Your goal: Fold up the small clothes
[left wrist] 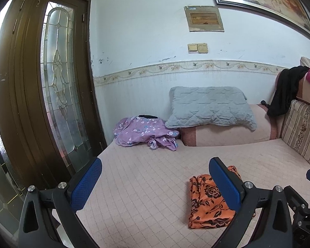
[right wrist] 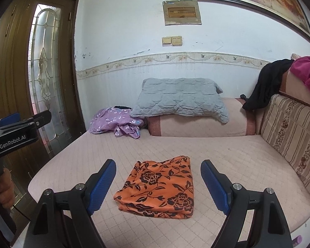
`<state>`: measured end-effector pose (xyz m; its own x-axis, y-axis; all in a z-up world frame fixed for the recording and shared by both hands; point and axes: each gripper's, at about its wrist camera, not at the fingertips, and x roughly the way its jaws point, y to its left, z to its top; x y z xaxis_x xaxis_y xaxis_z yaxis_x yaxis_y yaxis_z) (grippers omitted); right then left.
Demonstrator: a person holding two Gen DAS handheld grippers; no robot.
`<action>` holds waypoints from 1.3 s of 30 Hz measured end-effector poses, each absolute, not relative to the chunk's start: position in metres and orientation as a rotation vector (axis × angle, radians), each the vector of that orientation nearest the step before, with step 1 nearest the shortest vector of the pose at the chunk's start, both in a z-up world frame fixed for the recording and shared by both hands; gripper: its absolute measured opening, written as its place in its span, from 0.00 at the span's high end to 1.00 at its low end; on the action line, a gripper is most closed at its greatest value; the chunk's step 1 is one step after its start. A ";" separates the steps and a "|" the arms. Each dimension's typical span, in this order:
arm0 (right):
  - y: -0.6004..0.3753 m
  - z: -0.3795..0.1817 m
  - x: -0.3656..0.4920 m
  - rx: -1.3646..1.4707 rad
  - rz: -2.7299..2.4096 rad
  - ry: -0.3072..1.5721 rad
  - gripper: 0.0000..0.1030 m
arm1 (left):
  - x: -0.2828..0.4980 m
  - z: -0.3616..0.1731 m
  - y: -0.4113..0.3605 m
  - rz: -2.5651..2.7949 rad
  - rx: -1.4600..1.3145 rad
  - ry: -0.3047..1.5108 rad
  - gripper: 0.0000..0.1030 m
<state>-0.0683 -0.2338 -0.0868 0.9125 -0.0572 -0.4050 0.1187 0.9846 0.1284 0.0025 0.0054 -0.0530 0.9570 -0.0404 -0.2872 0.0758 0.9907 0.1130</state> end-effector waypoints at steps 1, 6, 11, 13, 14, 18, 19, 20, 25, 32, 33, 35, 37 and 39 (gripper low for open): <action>-0.234 -0.087 -0.068 0.150 -0.091 0.414 0.16 | 0.003 -0.053 0.006 -0.059 0.120 0.290 0.00; -0.236 -0.089 -0.069 0.148 -0.090 0.421 0.16 | 0.006 -0.055 0.005 -0.076 0.107 0.311 0.00; -0.240 -0.086 -0.073 0.156 -0.097 0.409 0.16 | 0.005 -0.055 0.005 -0.075 0.099 0.309 0.00; -0.242 -0.085 -0.073 0.165 -0.095 0.405 0.16 | 0.005 -0.054 0.005 -0.074 0.099 0.306 0.00; -0.242 -0.085 -0.073 0.167 -0.095 0.405 0.16 | 0.005 -0.054 0.005 -0.075 0.099 0.305 0.00; -0.242 -0.084 -0.072 0.161 -0.093 0.405 0.16 | 0.007 -0.054 0.005 -0.076 0.098 0.306 0.00; -0.241 -0.084 -0.071 0.159 -0.092 0.405 0.16 | 0.008 -0.054 0.005 -0.077 0.098 0.306 0.00; -0.241 -0.084 -0.071 0.156 -0.091 0.405 0.16 | 0.008 -0.054 0.004 -0.077 0.098 0.306 0.00; -0.239 -0.083 -0.068 0.140 -0.092 0.402 0.16 | 0.012 -0.053 0.003 -0.082 0.100 0.306 0.00; -0.243 -0.077 -0.061 0.145 -0.096 0.385 0.16 | 0.020 -0.054 -0.004 -0.082 0.110 0.308 0.00; -0.244 -0.077 -0.060 0.145 -0.098 0.383 0.16 | 0.022 -0.054 -0.005 -0.085 0.112 0.310 0.00; -0.247 -0.076 -0.058 0.149 -0.099 0.381 0.16 | 0.025 -0.055 -0.008 -0.087 0.116 0.314 0.00; -0.250 -0.076 -0.055 0.155 -0.099 0.378 0.16 | 0.028 -0.055 -0.011 -0.091 0.117 0.319 0.00; -0.253 -0.076 -0.053 0.157 -0.100 0.378 0.16 | 0.032 -0.056 -0.015 -0.093 0.121 0.324 0.00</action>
<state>-0.0527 -0.2526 -0.0759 0.9248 -0.0678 -0.3742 0.1263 0.9829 0.1342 0.0320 -0.0148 -0.0563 0.9439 -0.0715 -0.3225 0.1103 0.9885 0.1038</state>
